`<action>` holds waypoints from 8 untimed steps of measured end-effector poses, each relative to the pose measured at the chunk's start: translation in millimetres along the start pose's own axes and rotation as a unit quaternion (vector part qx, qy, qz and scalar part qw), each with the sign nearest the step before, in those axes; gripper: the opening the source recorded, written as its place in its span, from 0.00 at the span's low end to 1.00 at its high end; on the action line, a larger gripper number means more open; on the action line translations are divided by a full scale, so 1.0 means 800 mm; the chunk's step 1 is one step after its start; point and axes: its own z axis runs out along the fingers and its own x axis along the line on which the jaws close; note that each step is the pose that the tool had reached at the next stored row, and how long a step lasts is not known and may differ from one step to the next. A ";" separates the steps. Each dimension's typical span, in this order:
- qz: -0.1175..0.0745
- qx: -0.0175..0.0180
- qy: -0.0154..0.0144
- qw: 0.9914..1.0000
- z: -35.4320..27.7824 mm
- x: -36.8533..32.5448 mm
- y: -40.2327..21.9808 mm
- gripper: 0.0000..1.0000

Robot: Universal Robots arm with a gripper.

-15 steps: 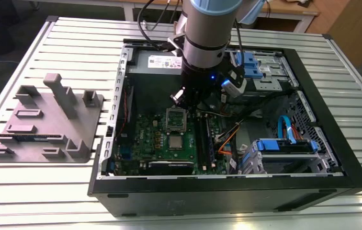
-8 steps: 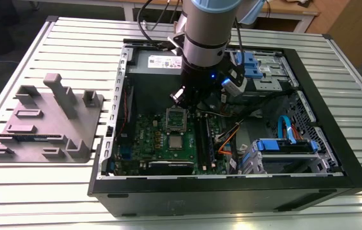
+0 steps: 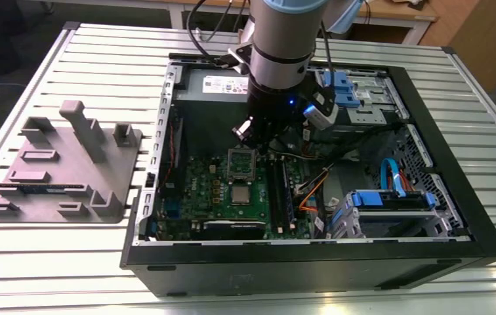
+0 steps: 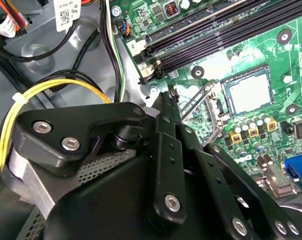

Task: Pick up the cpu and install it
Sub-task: 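Close the cpu cover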

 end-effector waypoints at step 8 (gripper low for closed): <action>-0.003 0.001 0.000 1.000 -0.0027 0.0002 0.0002 0.10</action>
